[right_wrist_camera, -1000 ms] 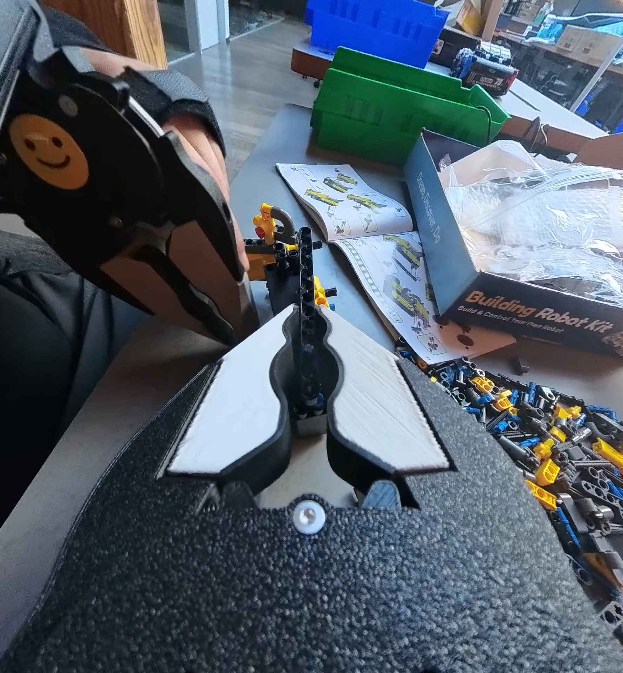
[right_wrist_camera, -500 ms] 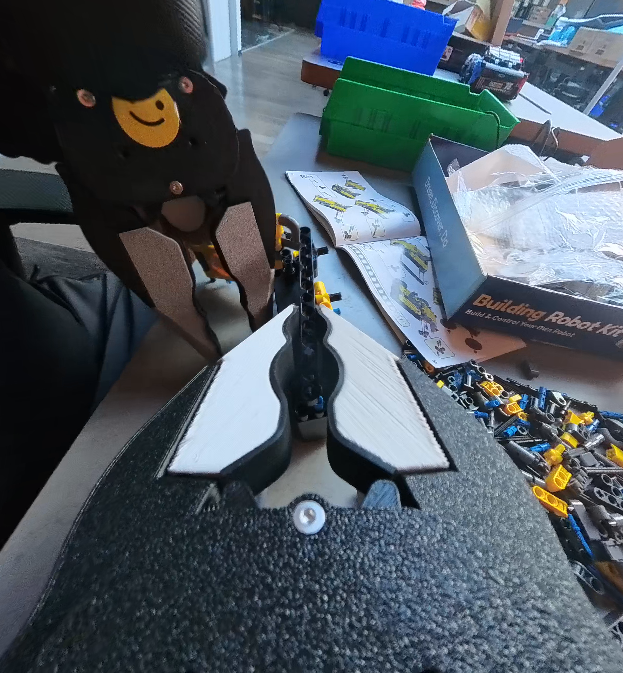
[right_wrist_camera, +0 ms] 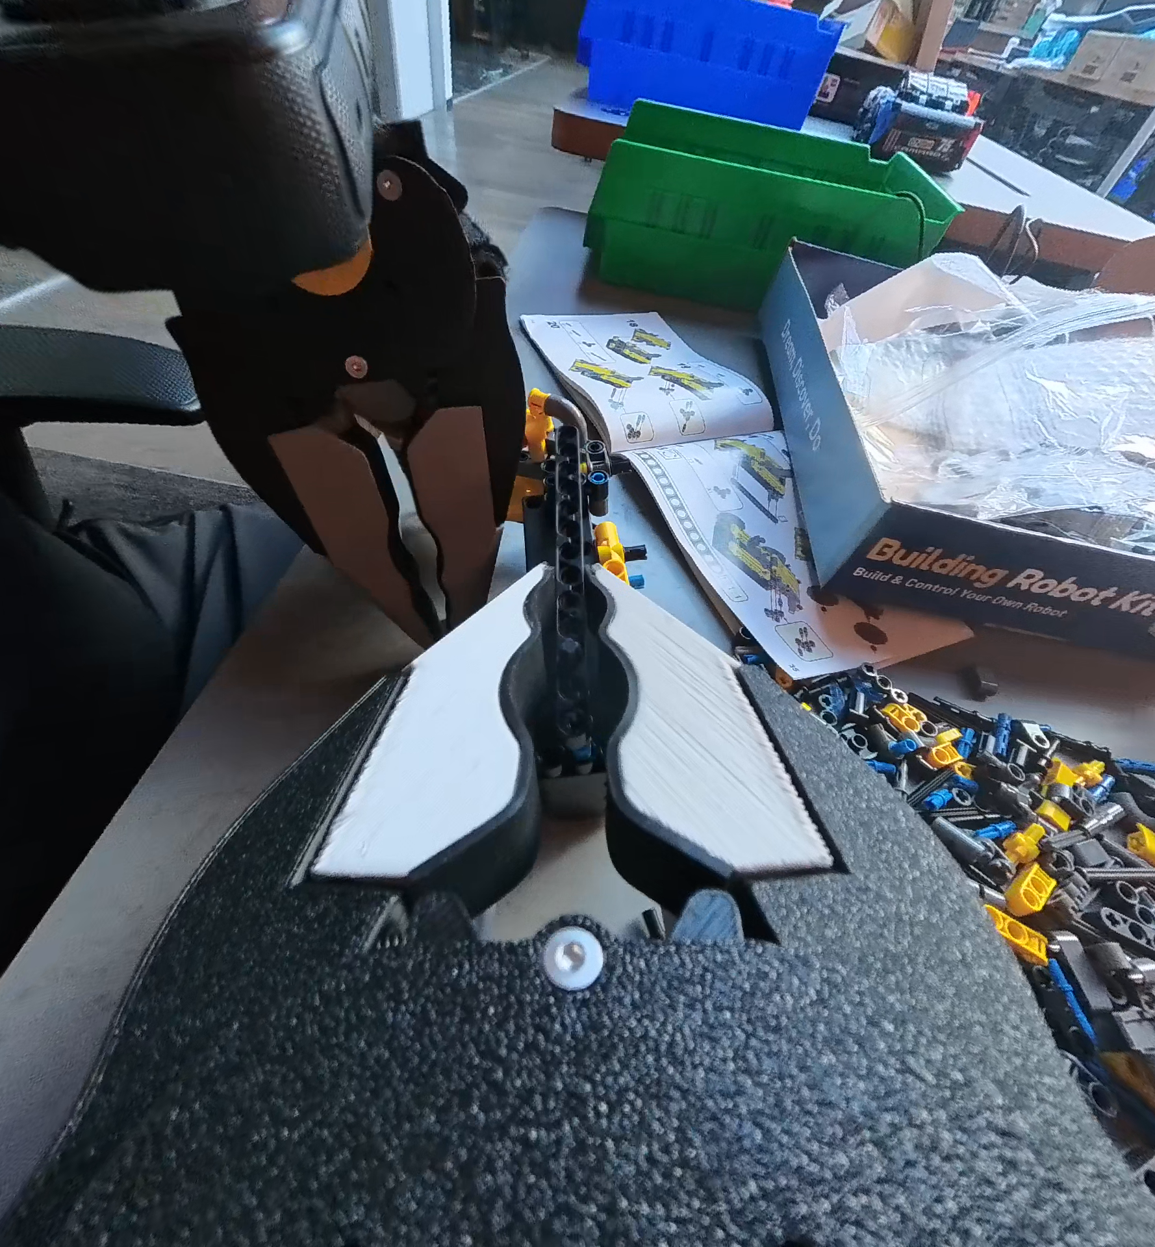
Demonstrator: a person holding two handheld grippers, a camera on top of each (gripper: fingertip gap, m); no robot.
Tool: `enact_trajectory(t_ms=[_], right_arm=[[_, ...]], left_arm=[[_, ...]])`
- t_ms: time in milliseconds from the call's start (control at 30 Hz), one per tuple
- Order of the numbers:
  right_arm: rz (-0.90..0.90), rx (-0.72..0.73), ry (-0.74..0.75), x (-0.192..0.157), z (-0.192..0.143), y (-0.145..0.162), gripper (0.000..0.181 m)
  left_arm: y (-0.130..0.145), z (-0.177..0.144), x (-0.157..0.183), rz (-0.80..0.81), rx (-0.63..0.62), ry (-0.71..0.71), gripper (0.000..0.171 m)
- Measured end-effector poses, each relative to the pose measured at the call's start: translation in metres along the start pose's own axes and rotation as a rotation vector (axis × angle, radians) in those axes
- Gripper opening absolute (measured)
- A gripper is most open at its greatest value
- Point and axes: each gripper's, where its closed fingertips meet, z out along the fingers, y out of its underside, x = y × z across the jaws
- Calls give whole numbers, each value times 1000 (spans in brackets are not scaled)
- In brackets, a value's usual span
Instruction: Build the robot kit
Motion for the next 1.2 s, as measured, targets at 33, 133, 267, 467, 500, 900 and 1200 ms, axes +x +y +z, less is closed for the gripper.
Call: enact_trajectory(t_ms=[33, 133, 267, 467, 500, 900, 1200], right_arm=[[-2, -2, -4, -1, 0, 0, 7], [-16, -11, -11, -4, -1, 1, 7], [-44, -30, -1, -5, 0, 3, 7], [-87, -51, 20, -5, 1, 4, 9], [-96, -58, 25, -5, 1, 5, 9], [-218, -145, 88, -6, 5, 11, 17], [-287, -169, 132, -6, 7, 11, 18]], left_arm=[[-1, 0, -1, -7, 19, -13, 1], [-10, -13, -4, -50, 159, -89, 0], [-24, -53, -3, -134, 471, -165, 0], [-14, -86, -15, -451, 814, -146, 0], [-14, -92, -19, -495, 862, -133, 0], [-14, -116, -44, -846, 1140, 75, 0], [-13, -120, -54, -1081, 1290, 276, 0]])
